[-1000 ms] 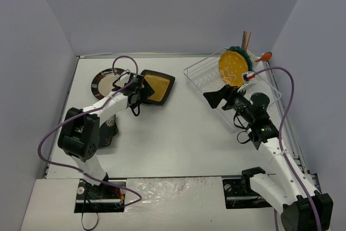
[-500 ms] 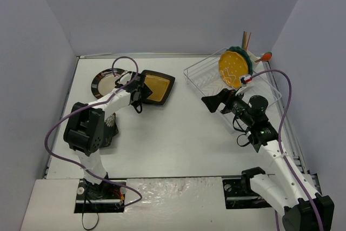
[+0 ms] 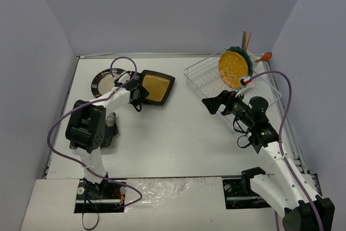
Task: Load the plates into the dish rack
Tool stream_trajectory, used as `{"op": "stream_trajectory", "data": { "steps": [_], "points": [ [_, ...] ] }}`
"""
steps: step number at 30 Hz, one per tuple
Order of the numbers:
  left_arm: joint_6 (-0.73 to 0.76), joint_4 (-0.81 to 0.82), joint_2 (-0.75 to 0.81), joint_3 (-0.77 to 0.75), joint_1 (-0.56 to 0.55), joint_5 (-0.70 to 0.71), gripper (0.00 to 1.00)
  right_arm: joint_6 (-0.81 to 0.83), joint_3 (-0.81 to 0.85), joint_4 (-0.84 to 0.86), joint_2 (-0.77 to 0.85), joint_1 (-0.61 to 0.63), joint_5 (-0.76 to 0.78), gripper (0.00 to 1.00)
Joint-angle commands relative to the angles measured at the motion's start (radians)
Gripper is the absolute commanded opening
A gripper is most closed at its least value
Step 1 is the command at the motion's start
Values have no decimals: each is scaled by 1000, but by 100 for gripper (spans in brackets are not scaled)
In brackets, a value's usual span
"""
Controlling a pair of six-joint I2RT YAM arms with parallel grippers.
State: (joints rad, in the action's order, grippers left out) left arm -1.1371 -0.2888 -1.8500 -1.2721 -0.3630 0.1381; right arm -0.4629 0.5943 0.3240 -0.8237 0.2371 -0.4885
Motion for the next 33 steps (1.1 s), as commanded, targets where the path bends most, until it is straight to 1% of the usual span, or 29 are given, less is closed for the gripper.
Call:
{"op": "stream_trajectory", "data": {
  "steps": [1,7,9,16,18,20,22,23,33],
  "points": [
    [-21,3,4,-55,14,9,38,16,-2,54,16,7,-9,100],
    [-23,-6,0,-55,21,10,35,17,-2,55,14,7,-9,100],
    [-23,-8,0,-55,24,9,33,18,-2,55,13,8,-9,100],
    [-15,-18,-8,-53,32,6,19,18,-10,57,14,7,-7,100],
    [-15,-16,-8,-49,33,6,17,20,-10,57,14,7,-7,100],
    [-13,-19,-6,-47,35,4,14,21,-11,58,14,7,-7,100],
    [-10,-22,-3,-47,35,0,7,21,-11,57,12,7,-7,100],
    [-9,-24,3,-47,35,0,1,21,-13,55,12,7,-7,100],
    [-6,-62,118,-4,36,0,0,20,-5,55,9,7,-12,100]
  ]
}}
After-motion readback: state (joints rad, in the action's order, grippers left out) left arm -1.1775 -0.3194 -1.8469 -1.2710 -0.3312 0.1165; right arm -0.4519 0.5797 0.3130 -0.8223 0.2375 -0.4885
